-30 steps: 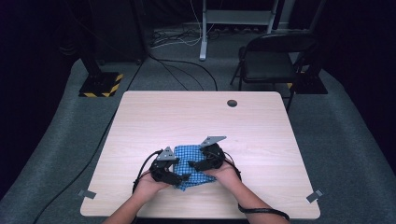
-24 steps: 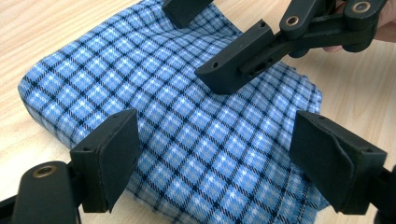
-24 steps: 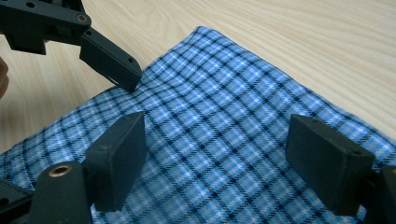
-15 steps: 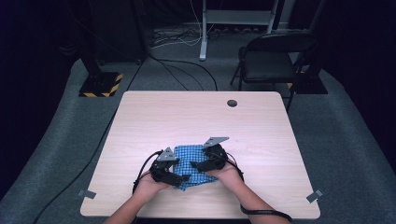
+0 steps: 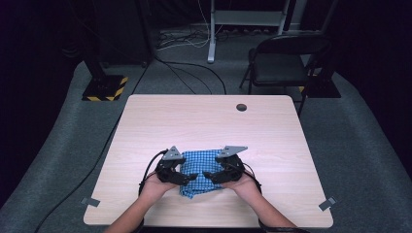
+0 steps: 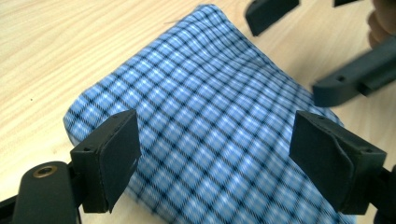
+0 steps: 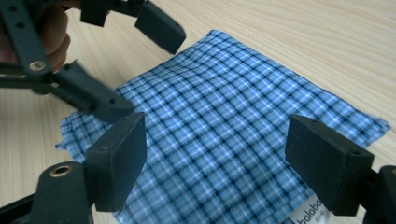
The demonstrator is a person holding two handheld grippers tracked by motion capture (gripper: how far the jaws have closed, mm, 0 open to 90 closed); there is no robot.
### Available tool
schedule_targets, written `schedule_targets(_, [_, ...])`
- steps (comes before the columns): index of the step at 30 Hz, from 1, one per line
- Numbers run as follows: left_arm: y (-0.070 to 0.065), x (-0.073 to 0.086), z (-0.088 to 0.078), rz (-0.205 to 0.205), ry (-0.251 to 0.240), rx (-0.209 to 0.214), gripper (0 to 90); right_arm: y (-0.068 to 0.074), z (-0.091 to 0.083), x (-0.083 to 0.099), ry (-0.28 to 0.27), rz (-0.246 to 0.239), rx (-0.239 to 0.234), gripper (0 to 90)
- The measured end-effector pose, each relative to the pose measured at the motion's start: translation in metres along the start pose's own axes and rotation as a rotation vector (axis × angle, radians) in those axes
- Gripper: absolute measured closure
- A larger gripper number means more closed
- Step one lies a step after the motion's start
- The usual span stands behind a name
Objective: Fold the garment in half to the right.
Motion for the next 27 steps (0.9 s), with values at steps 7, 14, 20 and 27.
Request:
schedule_targets(7, [0.004,-0.005,0.016,-0.005,0.018,-0.008,16.1,-0.002,-0.003,0.007,0.007,0.009,0.002,19.6])
schedule_targets(14, [0.006,-0.001,0.022,-0.017,0.025,0.001,16.0,-0.001,-0.005,0.008,0.0,0.008,-0.007,19.5])
schedule_targets(20, [0.006,-0.001,0.022,-0.016,0.028,-0.002,16.0,0.0,-0.005,0.01,0.001,0.007,-0.009,19.5])
schedule_targets(27, [0.005,-0.009,0.009,0.005,-0.002,-0.025,16.4,0.001,-0.009,0.007,-0.01,0.006,-0.008,19.5])
Point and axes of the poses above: each handheld gripper's, and its own axes: z roughly forward along the jaws, x roughly out of its underside, y roughly to its left, the point moved 3 cm from there along z, roughly forward along the jaws, and after that the axes turned 1 degree about y, right-handed, at the moved point
